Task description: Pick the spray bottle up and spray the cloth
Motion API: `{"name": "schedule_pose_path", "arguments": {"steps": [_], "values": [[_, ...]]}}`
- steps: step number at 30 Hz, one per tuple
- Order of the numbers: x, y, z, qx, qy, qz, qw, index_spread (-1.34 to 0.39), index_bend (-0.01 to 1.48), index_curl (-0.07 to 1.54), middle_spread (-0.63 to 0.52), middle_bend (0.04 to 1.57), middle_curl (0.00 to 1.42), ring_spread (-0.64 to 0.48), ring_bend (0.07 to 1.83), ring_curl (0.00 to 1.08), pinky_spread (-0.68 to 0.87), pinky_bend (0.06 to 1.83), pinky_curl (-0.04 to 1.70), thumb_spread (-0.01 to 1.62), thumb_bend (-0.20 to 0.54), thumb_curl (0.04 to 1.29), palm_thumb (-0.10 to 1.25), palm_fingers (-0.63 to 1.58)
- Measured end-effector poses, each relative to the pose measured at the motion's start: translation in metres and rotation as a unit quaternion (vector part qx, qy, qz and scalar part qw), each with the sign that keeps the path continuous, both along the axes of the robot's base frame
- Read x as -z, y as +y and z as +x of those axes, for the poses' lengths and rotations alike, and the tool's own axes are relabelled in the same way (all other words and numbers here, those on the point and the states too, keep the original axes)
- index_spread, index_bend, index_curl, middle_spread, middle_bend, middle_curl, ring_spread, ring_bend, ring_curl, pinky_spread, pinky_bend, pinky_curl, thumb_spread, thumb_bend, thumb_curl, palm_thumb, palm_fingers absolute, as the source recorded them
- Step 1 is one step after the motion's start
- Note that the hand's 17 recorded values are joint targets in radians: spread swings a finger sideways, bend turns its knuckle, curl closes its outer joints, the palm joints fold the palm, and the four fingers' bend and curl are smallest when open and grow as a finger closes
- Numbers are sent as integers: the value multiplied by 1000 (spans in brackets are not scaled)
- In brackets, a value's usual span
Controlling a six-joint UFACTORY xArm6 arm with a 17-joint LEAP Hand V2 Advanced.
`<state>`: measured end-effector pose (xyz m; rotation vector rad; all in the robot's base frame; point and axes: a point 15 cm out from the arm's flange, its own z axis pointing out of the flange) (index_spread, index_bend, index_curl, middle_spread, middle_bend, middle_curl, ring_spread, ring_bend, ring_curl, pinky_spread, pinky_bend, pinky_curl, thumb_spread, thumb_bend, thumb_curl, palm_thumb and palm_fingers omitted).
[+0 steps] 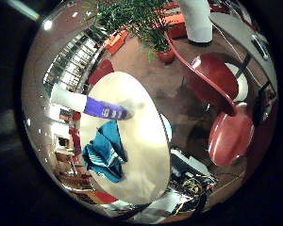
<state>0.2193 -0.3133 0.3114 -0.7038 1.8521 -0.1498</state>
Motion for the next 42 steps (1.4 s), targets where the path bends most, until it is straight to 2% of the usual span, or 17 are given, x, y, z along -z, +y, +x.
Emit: {"name": "schedule_pose_path", "arguments": {"steps": [8, 18, 24, 31, 42], "values": [[45, -6, 1, -10, -19, 38, 999, -172, 134, 227, 245, 187, 321, 263, 356, 248, 388, 453, 291, 1062, -25, 273, 453, -50], [74, 18, 32, -2, -66, 79, 995, -125, 148, 239, 231, 202, 321, 242, 384, 260, 383, 420, 303, 1070, -19, 296, 538, 4], [84, 26, 54, -19, -51, 60, 997, -103, 148, 246, 244, 208, 327, 238, 396, 263, 384, 413, 307, 1081, -22, 308, 576, 16], [82, 38, 78, -36, -63, 64, 995, -90, 147, 250, 247, 210, 332, 237, 403, 265, 379, 406, 311, 1081, -23, 311, 577, 23], [85, 55, 109, -60, -50, 50, 996, -82, 147, 255, 248, 222, 339, 239, 422, 267, 373, 393, 312, 1081, -23, 312, 576, 49]]}}
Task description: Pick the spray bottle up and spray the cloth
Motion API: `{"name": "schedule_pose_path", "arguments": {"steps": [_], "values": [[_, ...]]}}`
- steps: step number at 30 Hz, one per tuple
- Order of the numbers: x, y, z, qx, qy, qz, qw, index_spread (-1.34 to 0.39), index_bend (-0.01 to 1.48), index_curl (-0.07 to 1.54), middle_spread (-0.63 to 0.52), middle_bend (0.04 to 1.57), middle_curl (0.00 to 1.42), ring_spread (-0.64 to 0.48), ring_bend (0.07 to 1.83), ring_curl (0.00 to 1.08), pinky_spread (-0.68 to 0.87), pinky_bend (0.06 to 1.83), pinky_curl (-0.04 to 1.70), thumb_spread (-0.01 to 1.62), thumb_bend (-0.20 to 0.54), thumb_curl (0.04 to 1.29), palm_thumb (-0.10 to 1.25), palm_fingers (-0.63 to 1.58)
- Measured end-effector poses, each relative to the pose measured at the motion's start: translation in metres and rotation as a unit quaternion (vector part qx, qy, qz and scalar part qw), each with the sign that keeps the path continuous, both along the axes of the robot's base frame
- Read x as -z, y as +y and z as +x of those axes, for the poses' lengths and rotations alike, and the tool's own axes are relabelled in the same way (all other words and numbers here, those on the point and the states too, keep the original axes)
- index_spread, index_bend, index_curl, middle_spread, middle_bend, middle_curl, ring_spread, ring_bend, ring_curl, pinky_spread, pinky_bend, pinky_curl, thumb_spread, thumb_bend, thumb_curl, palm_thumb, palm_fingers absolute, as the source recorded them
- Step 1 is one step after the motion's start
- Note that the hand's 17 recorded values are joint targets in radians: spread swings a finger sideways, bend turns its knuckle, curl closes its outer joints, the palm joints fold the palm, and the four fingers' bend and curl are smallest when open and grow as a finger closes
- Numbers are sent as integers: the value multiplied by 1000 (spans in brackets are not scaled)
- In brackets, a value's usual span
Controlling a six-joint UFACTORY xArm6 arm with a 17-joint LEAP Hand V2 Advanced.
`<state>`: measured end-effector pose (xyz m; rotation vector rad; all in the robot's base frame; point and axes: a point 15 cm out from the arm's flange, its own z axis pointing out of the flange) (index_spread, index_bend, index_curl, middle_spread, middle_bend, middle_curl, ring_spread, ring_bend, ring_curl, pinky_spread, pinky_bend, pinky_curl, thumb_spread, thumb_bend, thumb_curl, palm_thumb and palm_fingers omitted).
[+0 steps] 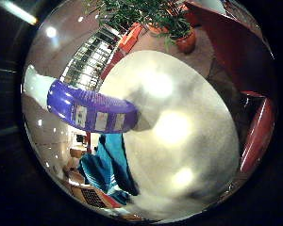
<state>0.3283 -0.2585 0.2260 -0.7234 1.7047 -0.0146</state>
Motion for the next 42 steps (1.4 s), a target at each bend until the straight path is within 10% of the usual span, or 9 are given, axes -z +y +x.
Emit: {"name": "schedule_pose_path", "arguments": {"steps": [13, 21, 29, 42], "values": [[-7, 43, 67, -29, -8, -27, 999, -113, 157, 276, 150, 322, 371, 172, 568, 294, 316, 362, 293, 1065, -4, 352, 753, 361], [-29, 81, 99, -48, -48, -24, 997, -299, 465, 446, -120, 756, 545, -179, 987, 447, -276, 791, 401, 1220, 1, 383, 971, 1385], [-32, 127, 88, -83, -61, 9, 995, -193, 1022, 661, -77, 1141, 636, -155, 1294, 548, -263, 1157, 602, 1369, -3, 351, 957, 1332], [-137, 184, 66, -182, -82, -62, 978, -164, 1179, 666, -69, 1309, 618, -148, 1441, 577, -179, 1213, 866, 1332, -7, 415, 1015, 1213]]}}
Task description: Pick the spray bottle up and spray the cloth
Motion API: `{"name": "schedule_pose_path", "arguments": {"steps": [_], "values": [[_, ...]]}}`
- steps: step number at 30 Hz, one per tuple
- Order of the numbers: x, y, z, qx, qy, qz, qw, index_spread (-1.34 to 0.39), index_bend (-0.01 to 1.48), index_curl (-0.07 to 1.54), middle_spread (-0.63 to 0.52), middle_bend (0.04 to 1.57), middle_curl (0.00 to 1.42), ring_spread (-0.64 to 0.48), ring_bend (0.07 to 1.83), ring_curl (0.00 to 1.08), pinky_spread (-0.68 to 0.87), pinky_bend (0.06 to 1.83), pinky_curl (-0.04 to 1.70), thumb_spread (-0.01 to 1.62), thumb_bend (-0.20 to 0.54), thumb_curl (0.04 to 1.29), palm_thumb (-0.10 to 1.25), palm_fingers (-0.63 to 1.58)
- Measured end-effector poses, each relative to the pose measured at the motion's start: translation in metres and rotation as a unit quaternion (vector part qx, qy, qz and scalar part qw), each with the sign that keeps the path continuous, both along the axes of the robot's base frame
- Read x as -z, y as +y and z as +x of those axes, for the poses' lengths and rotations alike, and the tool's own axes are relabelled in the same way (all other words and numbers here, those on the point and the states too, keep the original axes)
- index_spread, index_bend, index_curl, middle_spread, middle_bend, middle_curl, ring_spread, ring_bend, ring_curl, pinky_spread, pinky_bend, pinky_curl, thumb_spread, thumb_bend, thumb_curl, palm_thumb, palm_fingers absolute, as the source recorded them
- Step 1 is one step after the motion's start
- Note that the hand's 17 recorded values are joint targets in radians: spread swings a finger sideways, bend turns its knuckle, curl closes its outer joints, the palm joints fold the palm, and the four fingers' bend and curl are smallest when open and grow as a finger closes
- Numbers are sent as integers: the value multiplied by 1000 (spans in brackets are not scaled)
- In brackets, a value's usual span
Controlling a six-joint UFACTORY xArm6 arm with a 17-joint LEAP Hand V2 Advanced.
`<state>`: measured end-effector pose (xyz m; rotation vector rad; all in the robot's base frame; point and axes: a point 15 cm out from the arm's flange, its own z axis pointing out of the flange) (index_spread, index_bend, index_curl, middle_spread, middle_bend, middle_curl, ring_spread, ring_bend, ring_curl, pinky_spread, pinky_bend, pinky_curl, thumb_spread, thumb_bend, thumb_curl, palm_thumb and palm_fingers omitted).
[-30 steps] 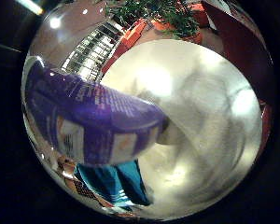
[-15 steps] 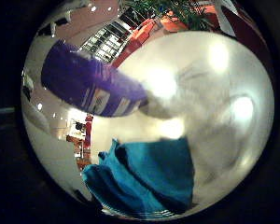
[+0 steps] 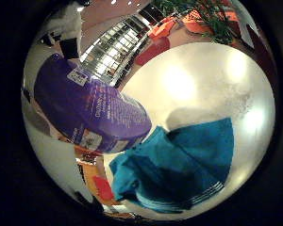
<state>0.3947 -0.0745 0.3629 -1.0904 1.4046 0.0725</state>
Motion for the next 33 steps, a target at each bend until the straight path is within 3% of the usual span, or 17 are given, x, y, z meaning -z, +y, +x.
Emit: {"name": "schedule_pose_path", "arguments": {"steps": [5, 10, 16, 21, 33], "values": [[-31, 4, -23, -45, 47, -79, 995, -162, 1193, 657, -68, 1324, 605, -147, 1452, 571, -177, 1180, 948, 1312, -8, 440, 1020, 1211], [-63, -1, -47, -89, 108, -160, 977, -169, 1203, 647, -68, 1332, 593, -146, 1460, 567, -174, 1141, 1020, 1304, -9, 459, 1012, 1212], [-83, -14, -77, -135, 210, -255, 934, -172, 1211, 639, -68, 1341, 587, -146, 1462, 564, -173, 1102, 1085, 1298, -10, 474, 996, 1213], [-74, -10, -87, -182, 288, -321, 884, -172, 1214, 637, -68, 1344, 583, -146, 1462, 562, -176, 1077, 1129, 1297, -10, 485, 987, 1215], [-34, 13, -93, -251, 420, -483, 726, -173, 1210, 631, -67, 1344, 574, -146, 1457, 559, -197, 1039, 1184, 1299, -8, 506, 979, 1223]]}}
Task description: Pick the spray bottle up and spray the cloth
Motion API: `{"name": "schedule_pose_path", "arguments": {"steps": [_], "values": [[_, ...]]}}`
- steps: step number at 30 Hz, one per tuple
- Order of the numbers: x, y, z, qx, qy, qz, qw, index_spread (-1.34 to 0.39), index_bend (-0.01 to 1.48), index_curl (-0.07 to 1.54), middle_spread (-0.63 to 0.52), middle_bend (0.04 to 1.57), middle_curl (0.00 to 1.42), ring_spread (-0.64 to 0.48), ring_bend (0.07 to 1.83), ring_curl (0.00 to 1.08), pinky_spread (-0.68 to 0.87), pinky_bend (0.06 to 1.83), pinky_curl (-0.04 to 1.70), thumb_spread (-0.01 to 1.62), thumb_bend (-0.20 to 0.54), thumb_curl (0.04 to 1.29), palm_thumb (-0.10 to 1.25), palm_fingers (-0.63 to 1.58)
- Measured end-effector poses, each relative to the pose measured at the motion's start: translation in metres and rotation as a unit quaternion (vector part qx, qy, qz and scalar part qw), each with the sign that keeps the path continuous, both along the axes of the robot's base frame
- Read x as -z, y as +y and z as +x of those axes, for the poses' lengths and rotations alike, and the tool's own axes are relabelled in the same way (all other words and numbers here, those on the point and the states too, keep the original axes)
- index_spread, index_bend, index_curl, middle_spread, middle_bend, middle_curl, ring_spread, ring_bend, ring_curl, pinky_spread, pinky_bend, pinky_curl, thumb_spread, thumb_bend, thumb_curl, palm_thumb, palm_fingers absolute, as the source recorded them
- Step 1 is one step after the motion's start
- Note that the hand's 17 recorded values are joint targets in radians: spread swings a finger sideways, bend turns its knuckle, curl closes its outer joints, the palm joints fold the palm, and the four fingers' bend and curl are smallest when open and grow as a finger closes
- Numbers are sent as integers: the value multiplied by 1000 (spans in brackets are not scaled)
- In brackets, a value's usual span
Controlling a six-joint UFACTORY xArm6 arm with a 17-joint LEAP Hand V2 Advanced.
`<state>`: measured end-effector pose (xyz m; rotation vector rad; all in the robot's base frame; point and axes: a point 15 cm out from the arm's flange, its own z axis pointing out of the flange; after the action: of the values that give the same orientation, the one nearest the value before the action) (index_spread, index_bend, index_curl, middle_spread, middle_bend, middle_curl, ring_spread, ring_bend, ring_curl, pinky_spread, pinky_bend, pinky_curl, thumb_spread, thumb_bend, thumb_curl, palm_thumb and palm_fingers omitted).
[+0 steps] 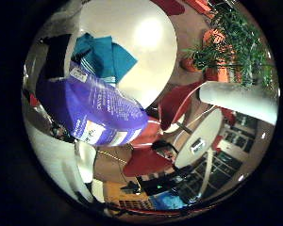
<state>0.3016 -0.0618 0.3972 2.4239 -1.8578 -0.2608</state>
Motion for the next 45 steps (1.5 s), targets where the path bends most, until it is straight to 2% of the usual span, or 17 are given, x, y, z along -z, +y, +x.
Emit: {"name": "schedule_pose_path", "arguments": {"steps": [5, 13, 18, 25, 31, 36, 40, 45], "values": [[20, 19, 1, -19, 62, -55, 996, -173, 1209, 631, -67, 1344, 572, -147, 1456, 559, -204, 1033, 1194, 1303, -8, 510, 975, 1224], [53, 37, 12, -27, 117, -114, 986, -173, 1208, 630, -71, 1344, 571, -151, 1455, 559, -211, 1026, 1204, 1316, -8, 514, 963, 1225], [59, 40, 14, -23, 126, -117, 985, -173, 1208, 630, -72, 1344, 571, -153, 1454, 559, -215, 1023, 1208, 1319, -8, 517, 962, 1226], [43, 48, 18, -24, 100, -101, 990, -173, 1208, 630, -74, 1342, 570, -153, 1454, 559, -218, 1021, 1212, 1320, -8, 519, 961, 1224], [-7, 100, 23, -32, 42, -4, 999, -173, 1209, 630, -75, 1341, 572, -153, 1455, 560, -220, 1021, 1214, 1320, -7, 519, 966, 1224], [-48, 158, 25, -49, 8, 107, 993, -173, 1209, 630, -75, 1340, 573, -153, 1455, 560, -221, 1020, 1215, 1323, -7, 520, 978, 1224], [-75, 206, 19, -61, 1, 207, 976, -173, 1209, 630, -70, 1340, 574, -153, 1455, 560, -222, 1020, 1216, 1323, -6, 520, 982, 1224], [-114, 260, 14, -72, -9, 329, 941, -173, 1209, 630, -69, 1339, 574, -150, 1455, 560, -223, 1020, 1216, 1327, -5, 521, 995, 1224]]}}
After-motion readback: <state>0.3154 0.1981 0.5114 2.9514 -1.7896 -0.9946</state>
